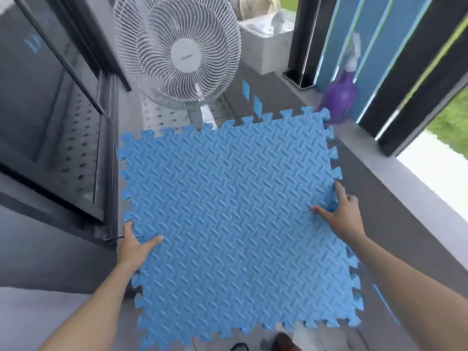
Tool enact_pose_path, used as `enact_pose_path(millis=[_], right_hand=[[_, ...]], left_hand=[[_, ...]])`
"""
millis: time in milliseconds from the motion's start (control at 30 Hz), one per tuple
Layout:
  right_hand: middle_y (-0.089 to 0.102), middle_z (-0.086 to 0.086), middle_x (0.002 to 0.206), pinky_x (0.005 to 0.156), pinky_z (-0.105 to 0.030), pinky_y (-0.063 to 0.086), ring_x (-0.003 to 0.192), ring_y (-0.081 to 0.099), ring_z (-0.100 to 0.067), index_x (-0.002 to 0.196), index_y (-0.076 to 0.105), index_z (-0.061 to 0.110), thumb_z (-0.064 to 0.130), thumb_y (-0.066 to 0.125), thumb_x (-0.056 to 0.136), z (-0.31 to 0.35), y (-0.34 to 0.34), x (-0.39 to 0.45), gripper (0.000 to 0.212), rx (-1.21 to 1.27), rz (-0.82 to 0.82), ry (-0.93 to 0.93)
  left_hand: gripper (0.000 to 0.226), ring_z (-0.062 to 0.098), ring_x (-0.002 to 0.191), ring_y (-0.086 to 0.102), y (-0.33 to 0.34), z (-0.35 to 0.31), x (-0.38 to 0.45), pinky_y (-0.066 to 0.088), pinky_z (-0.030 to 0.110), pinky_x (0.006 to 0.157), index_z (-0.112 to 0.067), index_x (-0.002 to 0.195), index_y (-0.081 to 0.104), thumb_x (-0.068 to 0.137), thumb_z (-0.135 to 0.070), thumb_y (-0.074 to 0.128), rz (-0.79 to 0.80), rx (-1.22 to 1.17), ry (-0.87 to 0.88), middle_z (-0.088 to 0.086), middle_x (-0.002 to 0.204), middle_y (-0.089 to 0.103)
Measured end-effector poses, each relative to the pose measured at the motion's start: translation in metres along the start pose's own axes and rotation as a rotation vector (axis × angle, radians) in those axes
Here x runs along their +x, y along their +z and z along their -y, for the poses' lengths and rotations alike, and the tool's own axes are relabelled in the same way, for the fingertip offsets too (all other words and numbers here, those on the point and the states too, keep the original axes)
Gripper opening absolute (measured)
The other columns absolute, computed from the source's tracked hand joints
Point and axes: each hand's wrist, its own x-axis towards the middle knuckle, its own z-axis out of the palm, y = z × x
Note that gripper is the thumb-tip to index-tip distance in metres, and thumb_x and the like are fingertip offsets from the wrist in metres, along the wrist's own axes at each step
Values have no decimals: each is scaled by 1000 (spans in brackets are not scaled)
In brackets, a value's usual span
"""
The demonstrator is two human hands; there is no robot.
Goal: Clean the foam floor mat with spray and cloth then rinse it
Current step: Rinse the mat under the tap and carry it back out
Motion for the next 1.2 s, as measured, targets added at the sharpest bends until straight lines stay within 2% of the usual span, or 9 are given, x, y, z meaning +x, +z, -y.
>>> enact_pose_path(millis=[133,200,300,500,567,667,800,933,1200], right_hand=[[33,-13,134,87,-32,39,100,43,-19,153,19,31,45,75,78,-38,72,53,95,-36,113,32],[33,-14,139,88,-32,39,110,48,-26,153,19,31,50,73,78,-63,109,86,95,-83,164,45],[33,-17,144,95,-38,41,125,45,-32,154,17,30,57,70,76,-110,174,138,98,-162,211,38],[31,-17,149,106,-49,38,134,37,-35,153,14,32,58,70,76,-221,307,203,99,-230,274,84],[34,-15,148,108,-51,37,135,38,-34,150,19,30,54,74,74,-264,349,214,97,-217,276,111],[38,-15,147,107,-47,38,133,40,-34,148,25,22,50,78,72,-321,397,231,97,-256,296,140],[24,-13,154,110,-45,33,141,29,-33,152,21,24,48,80,71,-376,444,257,104,-323,336,146],[15,-13,155,116,-42,27,144,23,-28,152,24,21,47,81,70,-414,474,285,104,-319,297,131],[7,-8,160,118,-37,21,148,14,-22,155,15,22,45,77,76,-450,515,324,103,-346,277,70]], left_hand=[[97,35,133,39,52,40,40,37,48,101,-20,150,18,76,-36,78,-4,9,-67,11,151,35],[97,35,130,44,81,57,64,39,46,99,-21,150,21,74,-36,79,7,14,-110,11,147,40],[95,32,123,51,135,91,116,43,46,101,-21,147,31,69,-37,83,4,-14,-138,11,140,49],[72,27,115,55,263,192,189,44,37,97,-19,134,49,71,-26,83,-20,2,-182,7,120,61],[73,23,110,56,306,230,203,43,34,93,-21,136,46,73,-27,82,-3,-1,-213,2,120,58],[75,26,108,57,361,278,220,46,38,95,-26,137,43,72,-33,81,48,24,-263,3,119,57],[86,27,111,57,421,323,248,48,39,94,-36,132,44,57,-47,83,118,11,-273,6,123,56],[90,27,115,53,467,341,277,47,40,96,-36,135,41,57,-42,85,158,27,-227,8,126,55],[107,31,130,41,529,374,316,38,43,106,-33,151,11,71,-40,80,89,98,-246,13,142,37]])
